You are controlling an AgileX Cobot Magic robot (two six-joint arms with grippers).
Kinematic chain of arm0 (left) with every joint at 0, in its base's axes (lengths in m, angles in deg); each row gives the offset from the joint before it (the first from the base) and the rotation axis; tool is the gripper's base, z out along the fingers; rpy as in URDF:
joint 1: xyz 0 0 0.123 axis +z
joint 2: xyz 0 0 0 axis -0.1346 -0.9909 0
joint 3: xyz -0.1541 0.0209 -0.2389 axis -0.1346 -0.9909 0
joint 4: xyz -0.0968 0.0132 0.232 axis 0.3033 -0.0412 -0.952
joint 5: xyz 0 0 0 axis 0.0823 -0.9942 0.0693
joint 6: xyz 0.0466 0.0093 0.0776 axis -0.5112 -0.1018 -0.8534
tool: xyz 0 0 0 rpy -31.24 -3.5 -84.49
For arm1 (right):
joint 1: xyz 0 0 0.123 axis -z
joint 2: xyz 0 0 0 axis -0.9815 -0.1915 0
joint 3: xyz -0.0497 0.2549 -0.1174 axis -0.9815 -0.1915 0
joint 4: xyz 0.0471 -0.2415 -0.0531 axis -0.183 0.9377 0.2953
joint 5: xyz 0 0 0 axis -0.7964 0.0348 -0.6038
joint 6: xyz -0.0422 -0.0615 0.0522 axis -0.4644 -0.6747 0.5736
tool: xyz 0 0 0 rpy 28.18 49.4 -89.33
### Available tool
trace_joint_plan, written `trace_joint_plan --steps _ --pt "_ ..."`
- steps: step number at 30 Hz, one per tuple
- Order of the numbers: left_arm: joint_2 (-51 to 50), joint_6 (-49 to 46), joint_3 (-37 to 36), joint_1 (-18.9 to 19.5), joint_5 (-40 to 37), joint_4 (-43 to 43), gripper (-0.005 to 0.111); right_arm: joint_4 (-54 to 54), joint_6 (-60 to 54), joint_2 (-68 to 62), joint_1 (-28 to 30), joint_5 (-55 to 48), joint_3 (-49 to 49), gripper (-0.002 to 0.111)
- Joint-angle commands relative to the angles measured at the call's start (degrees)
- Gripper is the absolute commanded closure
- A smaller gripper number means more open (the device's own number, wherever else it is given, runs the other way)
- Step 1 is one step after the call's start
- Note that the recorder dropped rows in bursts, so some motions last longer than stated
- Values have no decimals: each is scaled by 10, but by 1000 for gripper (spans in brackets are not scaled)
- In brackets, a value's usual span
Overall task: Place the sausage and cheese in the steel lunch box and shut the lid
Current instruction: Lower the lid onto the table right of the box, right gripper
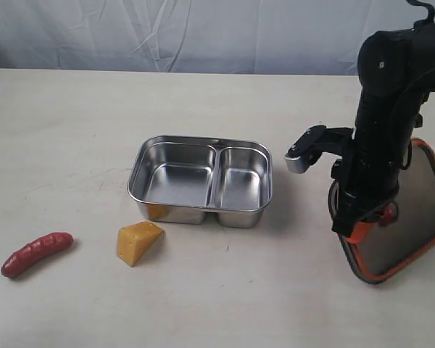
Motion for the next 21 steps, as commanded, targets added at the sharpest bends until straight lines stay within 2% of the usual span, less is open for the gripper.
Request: trace_joint_plan --steps 1,11,17,18,21 --pt "4 0 -2 0 6 -1 107 5 1 -20 -16 -5 -2 109" --pt "4 0 -2 0 6 -1 107 -27 -5 -23 -88 -2 -2 109" --pt "4 0 -2 0 6 -1 107 -69 -5 -23 -93 -5 -2 107" --pt "4 0 -2 0 6 -1 107 -77 -5 -23 -93 -5 -2 98" --pt "4 0 -2 0 6 -1 107 -76 -5 -23 -93 -5 -2 78"
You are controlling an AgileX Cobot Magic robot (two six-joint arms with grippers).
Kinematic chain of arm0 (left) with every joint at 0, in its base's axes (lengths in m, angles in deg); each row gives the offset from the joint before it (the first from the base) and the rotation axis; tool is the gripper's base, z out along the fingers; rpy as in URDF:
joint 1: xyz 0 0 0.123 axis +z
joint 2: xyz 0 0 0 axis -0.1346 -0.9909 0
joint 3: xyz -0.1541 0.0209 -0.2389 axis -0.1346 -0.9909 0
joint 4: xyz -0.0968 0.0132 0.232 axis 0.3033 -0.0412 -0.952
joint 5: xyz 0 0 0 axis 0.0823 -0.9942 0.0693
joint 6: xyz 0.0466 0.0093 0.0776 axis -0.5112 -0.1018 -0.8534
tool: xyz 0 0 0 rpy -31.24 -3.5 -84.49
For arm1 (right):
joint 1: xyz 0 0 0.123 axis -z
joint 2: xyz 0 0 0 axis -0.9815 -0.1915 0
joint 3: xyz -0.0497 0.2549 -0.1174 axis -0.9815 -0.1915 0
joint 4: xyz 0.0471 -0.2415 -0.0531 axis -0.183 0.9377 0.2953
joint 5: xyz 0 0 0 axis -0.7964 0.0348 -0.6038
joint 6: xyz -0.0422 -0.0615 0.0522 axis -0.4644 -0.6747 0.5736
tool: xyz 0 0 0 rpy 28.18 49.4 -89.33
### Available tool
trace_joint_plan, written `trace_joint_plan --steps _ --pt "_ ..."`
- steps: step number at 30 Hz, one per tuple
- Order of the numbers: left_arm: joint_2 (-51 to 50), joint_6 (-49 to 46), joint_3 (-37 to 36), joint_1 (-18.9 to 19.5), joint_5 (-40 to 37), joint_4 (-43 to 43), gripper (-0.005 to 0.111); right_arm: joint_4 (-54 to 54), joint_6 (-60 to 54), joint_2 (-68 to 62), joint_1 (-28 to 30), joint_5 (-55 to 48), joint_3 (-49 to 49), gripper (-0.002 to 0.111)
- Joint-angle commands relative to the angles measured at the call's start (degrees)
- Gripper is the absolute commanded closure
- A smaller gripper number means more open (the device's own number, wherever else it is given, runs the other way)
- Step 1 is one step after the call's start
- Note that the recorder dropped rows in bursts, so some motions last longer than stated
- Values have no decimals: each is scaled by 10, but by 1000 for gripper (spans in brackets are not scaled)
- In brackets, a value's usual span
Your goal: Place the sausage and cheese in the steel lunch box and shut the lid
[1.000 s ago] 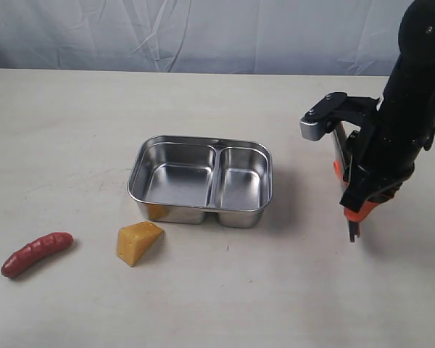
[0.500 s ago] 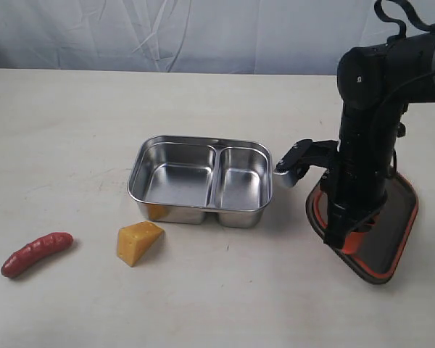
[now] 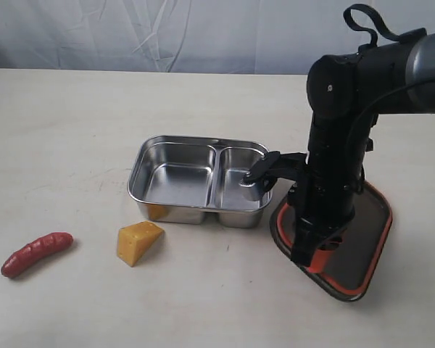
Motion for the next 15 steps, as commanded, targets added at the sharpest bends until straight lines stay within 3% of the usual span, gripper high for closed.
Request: trace_joint_plan --steps 1,5,12,15 --pt "4 0 -2 0 6 -1 107 -3 -4 1 -1 1 -2 71" --pt "4 0 -2 0 6 -1 107 23 5 2 -1 1 -1 56" --pt "4 0 -2 0 6 -1 107 74 54 34 -1 1 47 58" --pt "4 0 -2 0 6 -1 107 80 54 67 -1 1 74 66"
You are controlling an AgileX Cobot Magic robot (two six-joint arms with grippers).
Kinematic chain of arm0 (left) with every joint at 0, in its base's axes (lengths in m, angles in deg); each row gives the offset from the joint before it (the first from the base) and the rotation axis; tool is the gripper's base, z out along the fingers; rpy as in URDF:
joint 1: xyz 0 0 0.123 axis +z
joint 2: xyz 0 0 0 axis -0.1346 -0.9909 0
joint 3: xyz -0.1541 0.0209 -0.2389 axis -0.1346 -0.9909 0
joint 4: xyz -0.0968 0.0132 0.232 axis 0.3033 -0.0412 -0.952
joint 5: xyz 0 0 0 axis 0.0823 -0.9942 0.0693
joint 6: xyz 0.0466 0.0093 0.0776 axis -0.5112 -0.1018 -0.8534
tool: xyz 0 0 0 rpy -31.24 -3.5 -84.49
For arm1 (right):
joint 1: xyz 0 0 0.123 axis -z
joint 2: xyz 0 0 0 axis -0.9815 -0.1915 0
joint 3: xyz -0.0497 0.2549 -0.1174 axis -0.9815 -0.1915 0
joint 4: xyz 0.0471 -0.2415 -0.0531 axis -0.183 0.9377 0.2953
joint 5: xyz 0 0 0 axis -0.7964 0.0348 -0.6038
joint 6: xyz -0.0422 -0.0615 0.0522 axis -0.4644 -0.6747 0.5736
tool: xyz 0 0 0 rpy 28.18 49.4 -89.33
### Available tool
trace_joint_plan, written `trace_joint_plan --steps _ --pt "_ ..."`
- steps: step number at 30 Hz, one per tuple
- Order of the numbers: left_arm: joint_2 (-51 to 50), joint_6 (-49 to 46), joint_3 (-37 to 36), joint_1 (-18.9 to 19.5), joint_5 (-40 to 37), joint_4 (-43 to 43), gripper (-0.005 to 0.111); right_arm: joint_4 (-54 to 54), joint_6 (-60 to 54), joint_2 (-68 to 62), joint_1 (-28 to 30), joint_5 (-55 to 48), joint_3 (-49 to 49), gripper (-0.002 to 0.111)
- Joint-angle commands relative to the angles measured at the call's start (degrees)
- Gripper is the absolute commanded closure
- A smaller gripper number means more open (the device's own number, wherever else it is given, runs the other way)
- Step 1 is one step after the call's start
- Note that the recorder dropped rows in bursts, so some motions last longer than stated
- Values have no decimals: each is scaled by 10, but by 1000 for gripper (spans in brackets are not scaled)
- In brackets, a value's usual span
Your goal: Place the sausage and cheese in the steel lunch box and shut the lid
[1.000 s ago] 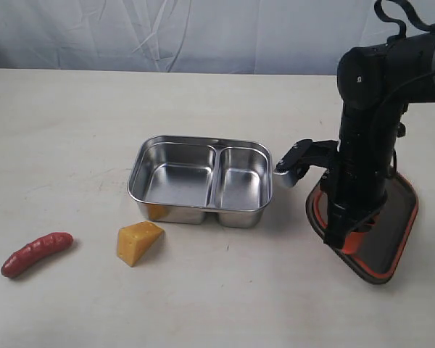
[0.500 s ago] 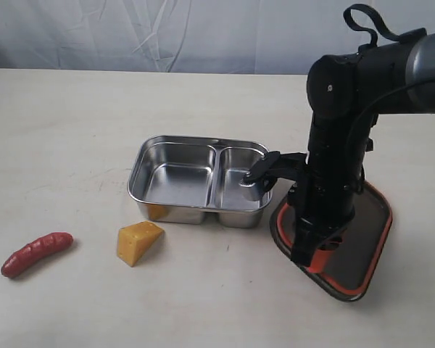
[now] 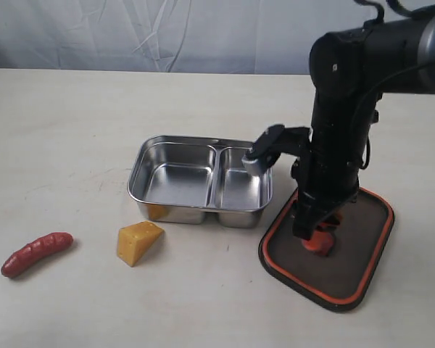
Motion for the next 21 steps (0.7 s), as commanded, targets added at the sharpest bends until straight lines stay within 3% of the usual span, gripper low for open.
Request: trace_joint_plan --steps 1,5,13,21 --pt "4 0 -2 0 6 -1 107 21 10 57 -1 0 41 72" --pt "4 0 -2 0 6 -1 107 41 36 97 7 35 56 109" --pt "4 0 -2 0 10 -5 107 3 46 152 56 135 56 108" --pt "4 -8 -2 0 34 -112 107 -33 47 153 56 138 56 108"
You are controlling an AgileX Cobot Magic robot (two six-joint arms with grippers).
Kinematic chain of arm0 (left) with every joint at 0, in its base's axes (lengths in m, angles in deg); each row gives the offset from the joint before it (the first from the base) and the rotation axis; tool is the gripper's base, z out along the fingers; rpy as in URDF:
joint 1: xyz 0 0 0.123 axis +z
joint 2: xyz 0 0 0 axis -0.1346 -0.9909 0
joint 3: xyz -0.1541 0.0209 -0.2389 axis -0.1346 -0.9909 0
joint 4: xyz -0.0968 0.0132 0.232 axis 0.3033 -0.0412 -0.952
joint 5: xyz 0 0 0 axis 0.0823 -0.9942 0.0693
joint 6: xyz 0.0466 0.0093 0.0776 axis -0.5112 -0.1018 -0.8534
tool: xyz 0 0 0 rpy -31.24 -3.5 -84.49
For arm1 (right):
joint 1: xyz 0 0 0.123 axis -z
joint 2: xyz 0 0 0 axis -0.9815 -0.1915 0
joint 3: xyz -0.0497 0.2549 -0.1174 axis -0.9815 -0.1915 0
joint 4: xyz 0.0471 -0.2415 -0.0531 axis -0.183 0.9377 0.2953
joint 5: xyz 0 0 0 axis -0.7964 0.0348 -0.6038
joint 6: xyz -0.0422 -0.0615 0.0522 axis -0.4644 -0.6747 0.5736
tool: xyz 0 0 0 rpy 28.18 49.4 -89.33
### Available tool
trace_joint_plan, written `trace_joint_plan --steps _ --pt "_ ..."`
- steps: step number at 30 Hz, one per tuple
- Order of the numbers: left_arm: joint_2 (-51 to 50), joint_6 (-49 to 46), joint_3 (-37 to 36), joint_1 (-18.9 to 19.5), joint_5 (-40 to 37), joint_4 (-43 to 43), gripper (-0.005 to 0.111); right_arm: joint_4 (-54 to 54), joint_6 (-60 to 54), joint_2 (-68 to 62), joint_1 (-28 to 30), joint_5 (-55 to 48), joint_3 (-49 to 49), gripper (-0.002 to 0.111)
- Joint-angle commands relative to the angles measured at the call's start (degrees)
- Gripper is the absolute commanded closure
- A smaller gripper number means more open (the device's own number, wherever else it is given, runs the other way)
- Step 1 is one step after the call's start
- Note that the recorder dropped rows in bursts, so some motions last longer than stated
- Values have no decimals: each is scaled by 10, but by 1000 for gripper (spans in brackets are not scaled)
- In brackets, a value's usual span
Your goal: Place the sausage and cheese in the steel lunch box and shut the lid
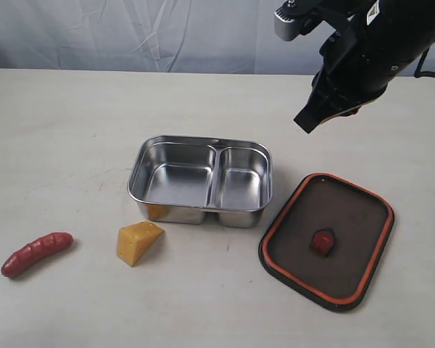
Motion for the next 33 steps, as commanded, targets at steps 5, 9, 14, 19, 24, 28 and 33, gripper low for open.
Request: trace_joint_plan --steps 5,9,14,19,24,28,33 --pt "4 -6 -2 0 75 -263 107 -12 1 4 3 -2 3 108" --pt "4 47 -2 0 270 -209 107 -11 0 3 3 2 3 108" --pt "4 55 -2 0 490 -185 107 -7 0 0 3 18 3 108" --pt "4 193 7 0 616 -75 107 -6 0 0 3 22 3 108" --pt "4 295 57 0 375 50 107 -6 0 0 3 22 3 108" --pt "-36 295 86 0 361 28 107 -5 0 0 3 22 3 108" --pt "-189 295 212 -1 180 -110 107 -5 0 0 3 22 3 108"
